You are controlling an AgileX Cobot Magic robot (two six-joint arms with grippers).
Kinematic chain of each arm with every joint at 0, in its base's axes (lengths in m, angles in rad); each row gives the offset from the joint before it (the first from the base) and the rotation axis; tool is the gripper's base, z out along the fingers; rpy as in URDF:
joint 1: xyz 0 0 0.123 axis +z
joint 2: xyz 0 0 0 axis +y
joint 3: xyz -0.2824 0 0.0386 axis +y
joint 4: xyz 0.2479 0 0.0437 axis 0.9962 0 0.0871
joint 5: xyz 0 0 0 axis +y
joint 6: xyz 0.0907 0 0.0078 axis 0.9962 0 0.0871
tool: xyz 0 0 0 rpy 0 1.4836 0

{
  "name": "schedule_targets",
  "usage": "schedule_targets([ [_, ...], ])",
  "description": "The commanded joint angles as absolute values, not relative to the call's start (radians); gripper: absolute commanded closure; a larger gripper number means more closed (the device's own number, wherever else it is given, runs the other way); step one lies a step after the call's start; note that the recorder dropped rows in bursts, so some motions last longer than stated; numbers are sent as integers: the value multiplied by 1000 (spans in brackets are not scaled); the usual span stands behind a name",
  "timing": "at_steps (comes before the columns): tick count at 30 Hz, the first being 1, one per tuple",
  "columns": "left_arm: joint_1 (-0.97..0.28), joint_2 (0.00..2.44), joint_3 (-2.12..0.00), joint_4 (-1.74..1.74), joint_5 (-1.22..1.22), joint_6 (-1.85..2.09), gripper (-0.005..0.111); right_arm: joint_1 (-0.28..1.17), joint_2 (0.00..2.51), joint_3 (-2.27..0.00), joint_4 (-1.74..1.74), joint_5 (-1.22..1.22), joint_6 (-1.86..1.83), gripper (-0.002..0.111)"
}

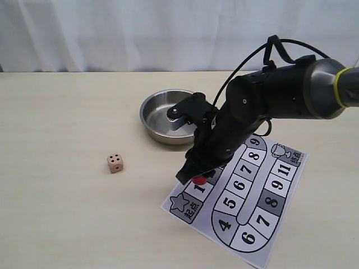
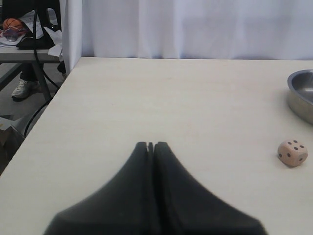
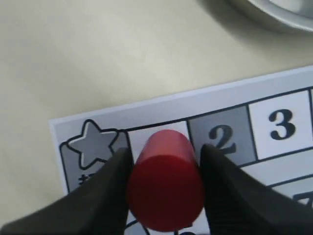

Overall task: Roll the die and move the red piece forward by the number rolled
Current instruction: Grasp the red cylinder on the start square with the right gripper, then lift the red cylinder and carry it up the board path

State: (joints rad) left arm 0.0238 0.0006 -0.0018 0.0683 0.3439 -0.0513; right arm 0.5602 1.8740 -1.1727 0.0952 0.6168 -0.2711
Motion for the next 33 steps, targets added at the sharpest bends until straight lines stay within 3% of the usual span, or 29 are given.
schedule_targets([
  [1,24,0,0,67,331,-57,107,535,1878,-1174,73,596,-254,104],
  [15,24,0,0,67,331,-57,107,535,1991,-1174,71,576,-254,104],
  [33,24,0,0,67,331,-57,107,535,1897,-1174,-16,462,-239,104],
])
